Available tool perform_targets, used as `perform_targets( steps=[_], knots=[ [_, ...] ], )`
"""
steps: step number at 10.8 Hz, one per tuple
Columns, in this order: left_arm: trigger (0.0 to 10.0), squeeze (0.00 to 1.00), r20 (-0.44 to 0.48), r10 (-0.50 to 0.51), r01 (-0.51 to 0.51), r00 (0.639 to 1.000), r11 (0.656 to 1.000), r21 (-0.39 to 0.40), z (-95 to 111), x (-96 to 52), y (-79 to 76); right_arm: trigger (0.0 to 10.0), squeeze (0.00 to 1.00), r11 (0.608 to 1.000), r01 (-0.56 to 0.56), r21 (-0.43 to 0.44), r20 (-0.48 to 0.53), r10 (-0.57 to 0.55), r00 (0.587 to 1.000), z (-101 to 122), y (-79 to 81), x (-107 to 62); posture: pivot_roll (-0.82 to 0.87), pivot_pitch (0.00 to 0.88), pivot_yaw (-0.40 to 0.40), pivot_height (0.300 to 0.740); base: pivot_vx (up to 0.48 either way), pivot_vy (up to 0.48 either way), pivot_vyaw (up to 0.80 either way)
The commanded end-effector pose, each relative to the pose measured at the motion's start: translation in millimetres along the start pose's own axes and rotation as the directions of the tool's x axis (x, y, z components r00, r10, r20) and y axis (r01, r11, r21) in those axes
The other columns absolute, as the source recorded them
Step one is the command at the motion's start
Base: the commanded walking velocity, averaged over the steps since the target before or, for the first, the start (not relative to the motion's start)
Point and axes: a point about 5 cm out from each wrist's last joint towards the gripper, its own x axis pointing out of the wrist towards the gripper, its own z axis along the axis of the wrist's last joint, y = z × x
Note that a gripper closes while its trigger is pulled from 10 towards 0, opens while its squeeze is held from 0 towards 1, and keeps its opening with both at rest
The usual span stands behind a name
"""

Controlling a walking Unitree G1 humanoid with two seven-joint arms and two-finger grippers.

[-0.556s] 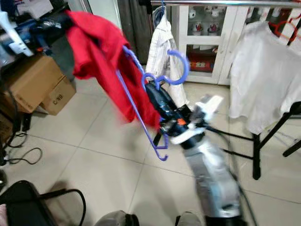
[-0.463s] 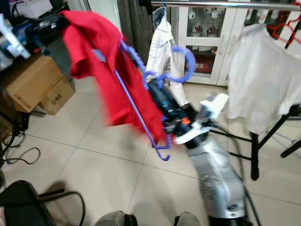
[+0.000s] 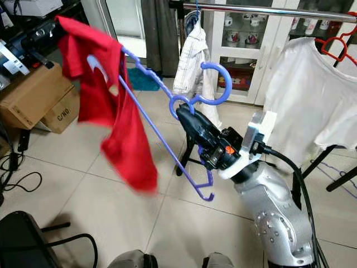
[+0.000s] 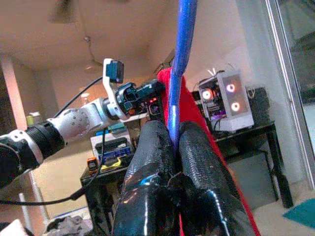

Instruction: Hang hanger

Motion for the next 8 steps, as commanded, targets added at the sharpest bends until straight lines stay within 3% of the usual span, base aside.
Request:
perform_targets(
  steps=[1,2,3,4,8],
  knots=[
    [0.0,0.00,0.036,-0.014,0.014,0.999,1.000,0.022,12,3.0,-1.0,0.0,0.00,1.000,-0.015,-0.017,0.011,0.015,1.000,4,2.2,4.5,-0.08,0.000,0.107,0.740,0.000,0.000,0.00],
    [10.0,0.00,0.023,-0.050,0.050,0.998,0.999,0.012,11,6.4,-4.6,0.0,0.00,1.000,0.019,-0.006,0.045,-0.019,0.999,3,1.3,7.3,-0.08,0.000,0.110,0.740,0.000,0.000,0.00],
    [10.0,0.00,0.014,-0.067,0.067,0.998,0.998,0.005,9,5.6,-5.7,0.0,0.00,1.000,0.029,0.002,0.055,-0.029,0.998,3,1.7,7.4,-0.09,0.000,0.115,0.740,0.000,0.000,0.00],
    [10.0,1.00,-0.006,-0.096,0.096,0.995,0.995,0.006,6,4.6,-8.0,0.0,0.00,0.999,0.033,0.005,0.062,-0.034,0.997,3,2.0,7.6,-0.09,0.000,0.116,0.740,0.000,0.000,0.00],
    [10.0,1.00,-0.023,-0.155,0.154,0.988,0.987,-0.041,8,-11.7,-6.0,0.0,0.00,0.998,0.060,-0.010,0.070,-0.059,0.996,9,-6.5,5.6,-0.08,0.000,0.110,0.740,0.000,0.000,0.00]
  ],
)
